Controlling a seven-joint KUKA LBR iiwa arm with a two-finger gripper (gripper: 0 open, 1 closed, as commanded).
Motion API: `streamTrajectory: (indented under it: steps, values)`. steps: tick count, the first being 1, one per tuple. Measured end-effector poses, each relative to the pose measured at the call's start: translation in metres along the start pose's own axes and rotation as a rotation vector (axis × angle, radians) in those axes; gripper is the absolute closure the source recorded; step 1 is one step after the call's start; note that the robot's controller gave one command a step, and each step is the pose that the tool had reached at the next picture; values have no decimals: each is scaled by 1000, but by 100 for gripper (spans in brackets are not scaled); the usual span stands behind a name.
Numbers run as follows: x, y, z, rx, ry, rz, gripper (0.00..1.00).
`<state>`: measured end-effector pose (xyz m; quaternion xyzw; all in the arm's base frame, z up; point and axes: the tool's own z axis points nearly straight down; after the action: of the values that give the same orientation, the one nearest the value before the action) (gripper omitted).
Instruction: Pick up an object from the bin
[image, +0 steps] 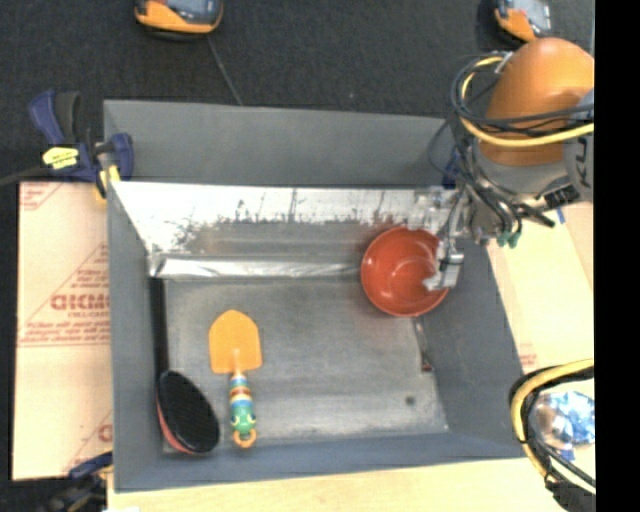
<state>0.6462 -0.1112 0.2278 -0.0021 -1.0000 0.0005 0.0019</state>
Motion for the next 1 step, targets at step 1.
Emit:
streamTrajectory:
  steps: [1]
  values:
    - [-1,1,-6,1,-9,-2,0]
